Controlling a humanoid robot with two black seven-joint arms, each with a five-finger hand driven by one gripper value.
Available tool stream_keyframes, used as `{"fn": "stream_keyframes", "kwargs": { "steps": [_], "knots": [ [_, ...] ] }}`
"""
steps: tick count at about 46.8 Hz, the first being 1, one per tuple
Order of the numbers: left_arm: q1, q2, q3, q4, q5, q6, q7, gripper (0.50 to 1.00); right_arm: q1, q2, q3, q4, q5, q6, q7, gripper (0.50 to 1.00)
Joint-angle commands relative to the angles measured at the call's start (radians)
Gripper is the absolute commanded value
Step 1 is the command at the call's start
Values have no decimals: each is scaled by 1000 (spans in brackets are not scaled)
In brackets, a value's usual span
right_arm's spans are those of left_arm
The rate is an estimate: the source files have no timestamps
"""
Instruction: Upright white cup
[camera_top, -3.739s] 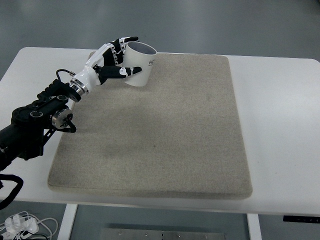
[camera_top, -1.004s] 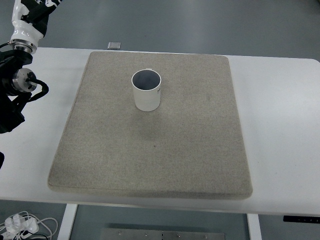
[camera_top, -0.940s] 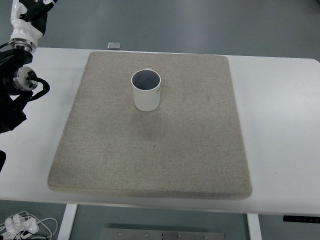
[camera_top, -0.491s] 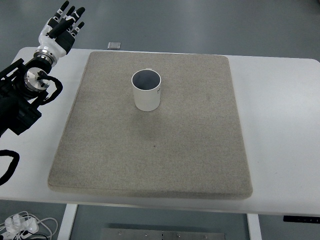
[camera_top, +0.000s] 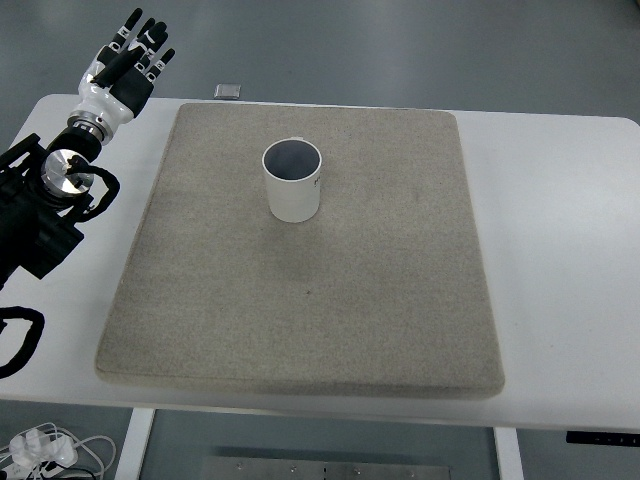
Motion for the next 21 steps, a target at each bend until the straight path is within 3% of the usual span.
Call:
{"fn": "stream_keyframes", "kwargs": {
  "steps": [1, 21],
  "knots": [
    [0, -16, -2, 1, -1, 2, -6, 1000, -7, 0, 0, 0, 0, -2, 0, 952],
    [-2, -88, -53, 59, -1, 15, -33, 1000, -10, 0, 0, 0, 1, -5, -3, 952]
  ]
}}
